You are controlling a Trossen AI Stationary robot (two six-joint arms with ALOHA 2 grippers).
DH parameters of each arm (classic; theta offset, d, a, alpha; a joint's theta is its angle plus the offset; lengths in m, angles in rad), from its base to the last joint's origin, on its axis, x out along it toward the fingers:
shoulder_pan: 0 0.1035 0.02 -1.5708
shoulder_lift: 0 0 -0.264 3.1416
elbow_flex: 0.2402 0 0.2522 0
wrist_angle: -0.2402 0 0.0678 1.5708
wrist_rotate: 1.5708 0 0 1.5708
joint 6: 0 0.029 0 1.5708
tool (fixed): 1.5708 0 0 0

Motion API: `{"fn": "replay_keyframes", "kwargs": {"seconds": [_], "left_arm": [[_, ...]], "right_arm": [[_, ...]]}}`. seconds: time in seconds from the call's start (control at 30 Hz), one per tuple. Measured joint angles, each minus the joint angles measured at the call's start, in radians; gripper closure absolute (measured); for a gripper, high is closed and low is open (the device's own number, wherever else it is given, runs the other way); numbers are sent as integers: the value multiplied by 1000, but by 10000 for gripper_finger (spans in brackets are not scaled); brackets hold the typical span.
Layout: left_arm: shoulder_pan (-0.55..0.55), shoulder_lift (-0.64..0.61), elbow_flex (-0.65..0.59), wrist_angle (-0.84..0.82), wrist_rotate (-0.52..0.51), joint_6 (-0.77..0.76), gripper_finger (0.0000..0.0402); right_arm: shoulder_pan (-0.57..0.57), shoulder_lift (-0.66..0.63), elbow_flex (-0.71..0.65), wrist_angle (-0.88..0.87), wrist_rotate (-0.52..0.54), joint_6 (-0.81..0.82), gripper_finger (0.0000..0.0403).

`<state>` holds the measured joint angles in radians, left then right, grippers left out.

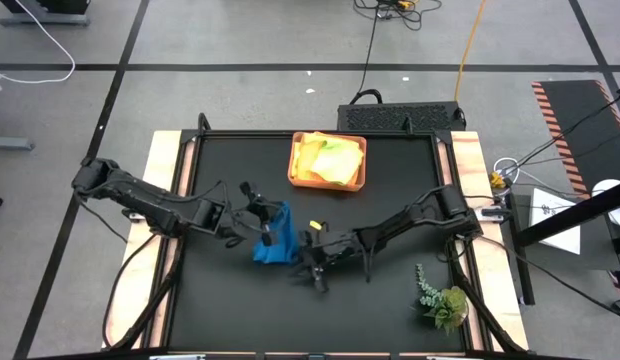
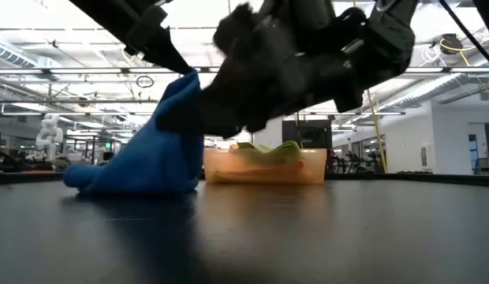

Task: Fold microfiber towels
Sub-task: Fold the blue towel

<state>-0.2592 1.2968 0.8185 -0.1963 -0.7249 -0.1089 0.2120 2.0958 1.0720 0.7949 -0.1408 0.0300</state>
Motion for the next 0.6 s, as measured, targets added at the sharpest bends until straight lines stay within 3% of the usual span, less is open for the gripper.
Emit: {"fn": "replay_keyframes", "kwargs": {"seconds": [0.2, 0.37, 0.6], "left_arm": [[24, 0, 0, -14, 44, 10, 401], [22, 0, 0, -43, 49, 9, 401], [21, 0, 0, -67, 53, -3, 401]], "right_arm": [[-2, 23, 23, -131, 167, 41, 291], [2, -41, -20, -180, 171, 206, 291], [37, -99, -83, -182, 272, 289, 291]]}}
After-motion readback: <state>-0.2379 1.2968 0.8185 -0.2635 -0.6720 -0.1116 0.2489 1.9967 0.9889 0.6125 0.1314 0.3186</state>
